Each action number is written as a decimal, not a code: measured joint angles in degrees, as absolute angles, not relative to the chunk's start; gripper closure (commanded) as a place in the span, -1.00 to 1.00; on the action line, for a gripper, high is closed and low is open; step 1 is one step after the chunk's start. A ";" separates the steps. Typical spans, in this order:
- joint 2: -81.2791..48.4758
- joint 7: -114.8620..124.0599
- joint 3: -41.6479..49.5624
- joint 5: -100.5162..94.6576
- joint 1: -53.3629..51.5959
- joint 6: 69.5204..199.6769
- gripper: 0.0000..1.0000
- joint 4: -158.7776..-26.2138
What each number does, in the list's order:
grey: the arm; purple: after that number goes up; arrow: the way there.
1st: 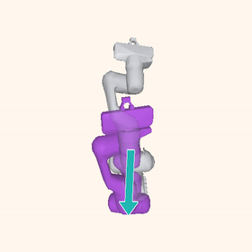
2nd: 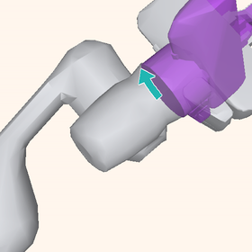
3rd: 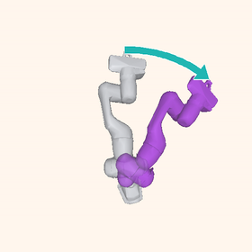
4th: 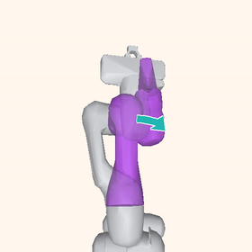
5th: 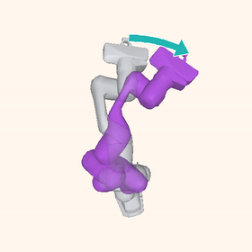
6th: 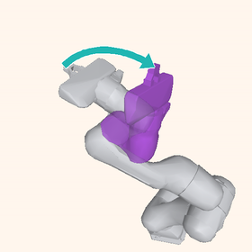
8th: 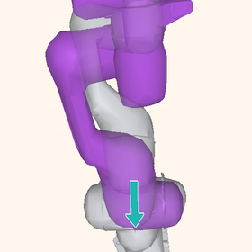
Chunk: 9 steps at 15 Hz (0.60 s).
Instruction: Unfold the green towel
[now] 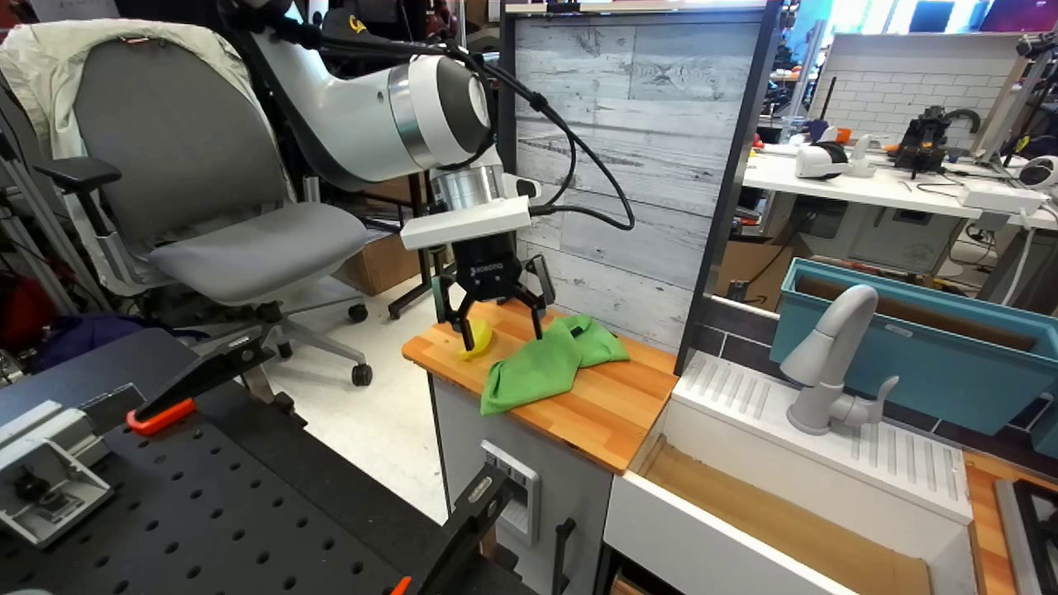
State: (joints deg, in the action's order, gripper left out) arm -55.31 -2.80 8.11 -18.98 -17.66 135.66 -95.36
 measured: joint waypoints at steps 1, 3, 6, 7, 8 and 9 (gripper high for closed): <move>-55.37 -2.80 7.92 -18.98 -17.50 135.08 -1.00 -94.90; -55.37 -2.80 7.24 -18.97 -17.01 133.49 -1.00 -93.79; -54.91 -2.80 6.07 -18.94 -16.12 131.72 -1.00 -92.36; -54.32 -2.80 5.73 -18.94 -15.81 131.70 -1.00 -92.33; -53.65 -2.80 5.59 -18.94 -15.63 131.67 -1.00 -92.33; -52.96 -2.80 5.59 -18.94 -15.51 131.59 -1.00 -92.33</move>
State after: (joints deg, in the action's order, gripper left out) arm -52.96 -2.80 5.59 -18.94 -15.51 131.59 -92.33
